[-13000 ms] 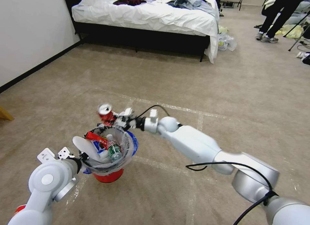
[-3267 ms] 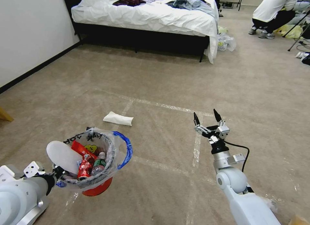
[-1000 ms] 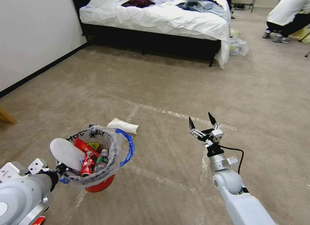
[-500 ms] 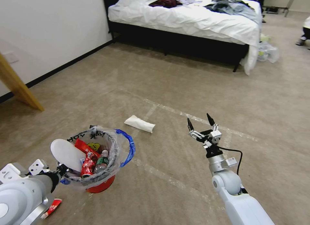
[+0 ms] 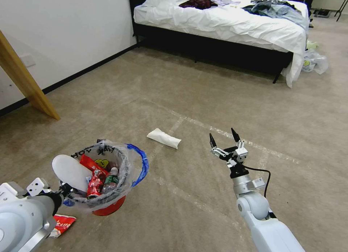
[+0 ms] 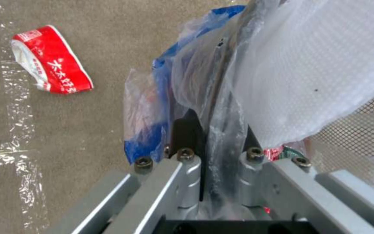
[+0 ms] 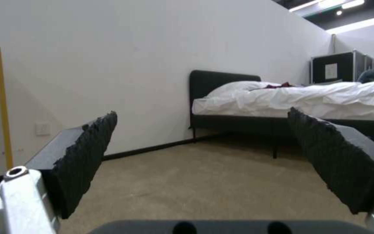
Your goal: Pick up the trash bin and place the garbage on the floor into it.
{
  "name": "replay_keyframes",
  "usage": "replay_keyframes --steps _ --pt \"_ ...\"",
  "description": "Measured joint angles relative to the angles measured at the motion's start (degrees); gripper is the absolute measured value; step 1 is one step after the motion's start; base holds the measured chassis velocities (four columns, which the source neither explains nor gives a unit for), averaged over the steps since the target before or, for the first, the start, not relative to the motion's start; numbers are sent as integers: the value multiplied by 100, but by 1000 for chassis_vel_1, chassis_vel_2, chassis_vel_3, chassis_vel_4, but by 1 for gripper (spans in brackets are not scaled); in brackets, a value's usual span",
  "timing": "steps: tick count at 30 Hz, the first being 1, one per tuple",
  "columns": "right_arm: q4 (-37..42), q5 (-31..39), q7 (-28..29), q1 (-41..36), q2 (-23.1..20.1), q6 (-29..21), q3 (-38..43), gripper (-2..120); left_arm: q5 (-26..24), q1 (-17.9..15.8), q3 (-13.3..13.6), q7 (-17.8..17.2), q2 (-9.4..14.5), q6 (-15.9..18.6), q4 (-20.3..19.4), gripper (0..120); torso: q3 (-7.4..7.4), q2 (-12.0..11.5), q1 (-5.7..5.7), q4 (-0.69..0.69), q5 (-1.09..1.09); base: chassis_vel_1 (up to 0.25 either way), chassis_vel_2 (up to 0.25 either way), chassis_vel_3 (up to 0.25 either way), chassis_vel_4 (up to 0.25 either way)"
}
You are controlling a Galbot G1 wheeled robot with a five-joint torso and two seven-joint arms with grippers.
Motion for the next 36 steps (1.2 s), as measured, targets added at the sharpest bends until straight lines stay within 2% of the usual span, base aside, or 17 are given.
replay_keyframes --steps 36 --pt "-144 -22 -29 -11 37 -36 -25 100 17 -14 35 -3 -9 12 12 4 0 0 0 0 0 0 0 0 0"
